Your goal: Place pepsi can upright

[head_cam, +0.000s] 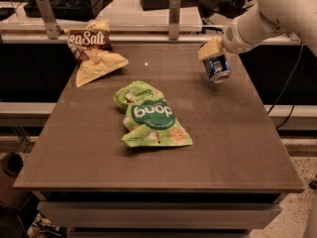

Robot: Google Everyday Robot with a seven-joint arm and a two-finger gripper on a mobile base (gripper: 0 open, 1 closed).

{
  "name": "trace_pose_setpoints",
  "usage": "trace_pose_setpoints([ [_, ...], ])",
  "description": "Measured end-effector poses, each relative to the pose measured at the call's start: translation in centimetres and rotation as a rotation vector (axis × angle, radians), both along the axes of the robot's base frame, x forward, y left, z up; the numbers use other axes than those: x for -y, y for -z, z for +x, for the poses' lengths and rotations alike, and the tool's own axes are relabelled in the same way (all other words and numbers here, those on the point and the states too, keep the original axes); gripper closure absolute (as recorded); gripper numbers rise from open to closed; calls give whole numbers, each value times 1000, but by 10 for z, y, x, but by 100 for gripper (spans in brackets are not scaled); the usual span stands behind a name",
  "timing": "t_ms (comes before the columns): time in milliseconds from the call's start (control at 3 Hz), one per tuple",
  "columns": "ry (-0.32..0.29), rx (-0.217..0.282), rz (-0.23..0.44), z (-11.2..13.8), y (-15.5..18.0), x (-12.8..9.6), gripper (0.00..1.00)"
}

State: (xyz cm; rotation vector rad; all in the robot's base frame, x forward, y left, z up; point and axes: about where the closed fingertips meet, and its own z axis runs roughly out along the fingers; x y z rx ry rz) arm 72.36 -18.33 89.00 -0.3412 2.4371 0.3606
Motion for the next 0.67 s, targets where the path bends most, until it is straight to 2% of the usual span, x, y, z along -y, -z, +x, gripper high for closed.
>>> trace_pose_setpoints([
  [667, -9, 175, 72, 1, -23, 18, 100],
])
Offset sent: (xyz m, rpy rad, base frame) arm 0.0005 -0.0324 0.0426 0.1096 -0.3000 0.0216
